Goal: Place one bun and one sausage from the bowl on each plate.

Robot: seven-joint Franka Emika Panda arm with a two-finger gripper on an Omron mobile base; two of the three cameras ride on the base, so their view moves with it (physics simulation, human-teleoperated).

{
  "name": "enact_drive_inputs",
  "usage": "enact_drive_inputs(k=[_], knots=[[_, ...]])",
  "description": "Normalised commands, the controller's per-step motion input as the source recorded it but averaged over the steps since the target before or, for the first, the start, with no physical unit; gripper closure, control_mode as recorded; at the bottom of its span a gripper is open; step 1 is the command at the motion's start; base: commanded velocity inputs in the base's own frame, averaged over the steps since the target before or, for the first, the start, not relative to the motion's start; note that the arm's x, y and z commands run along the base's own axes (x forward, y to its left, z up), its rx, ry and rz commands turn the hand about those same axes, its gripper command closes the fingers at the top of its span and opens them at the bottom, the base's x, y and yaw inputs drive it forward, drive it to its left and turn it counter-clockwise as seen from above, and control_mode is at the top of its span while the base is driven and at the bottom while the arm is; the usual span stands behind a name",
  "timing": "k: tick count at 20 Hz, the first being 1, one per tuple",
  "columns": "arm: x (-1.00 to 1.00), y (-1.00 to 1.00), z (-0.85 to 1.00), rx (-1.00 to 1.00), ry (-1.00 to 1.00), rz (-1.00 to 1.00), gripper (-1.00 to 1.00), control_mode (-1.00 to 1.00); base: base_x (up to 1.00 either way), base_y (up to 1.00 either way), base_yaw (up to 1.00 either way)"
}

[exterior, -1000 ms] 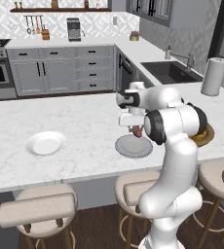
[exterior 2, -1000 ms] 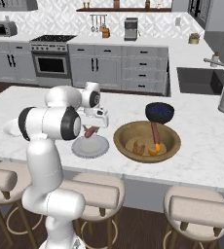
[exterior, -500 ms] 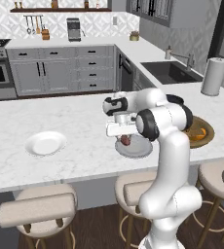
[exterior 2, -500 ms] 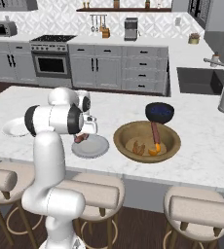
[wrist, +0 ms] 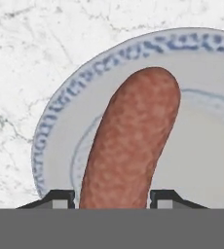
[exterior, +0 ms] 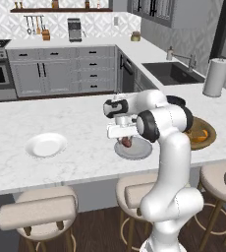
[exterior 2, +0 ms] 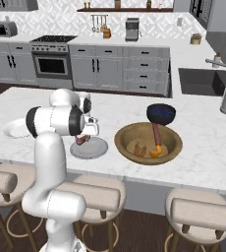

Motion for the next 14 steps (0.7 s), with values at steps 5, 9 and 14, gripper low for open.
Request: enact_drive_inputs(k=[5, 9, 14], knots=[[-0.39, -0.01, 0.00, 0.00, -0.03, 0.00, -1.00, -1.00, 0.00, 0.00, 0.00], [-0.41, 0.00, 0.00, 0.00, -0.07, 0.00, -1.00, -1.00, 0.00, 0.00, 0.00], [-0.23, -0.05, 0.12, 0.00, -0.06, -0.01, -1.00, -1.00, 0.00, 0.00, 0.00]])
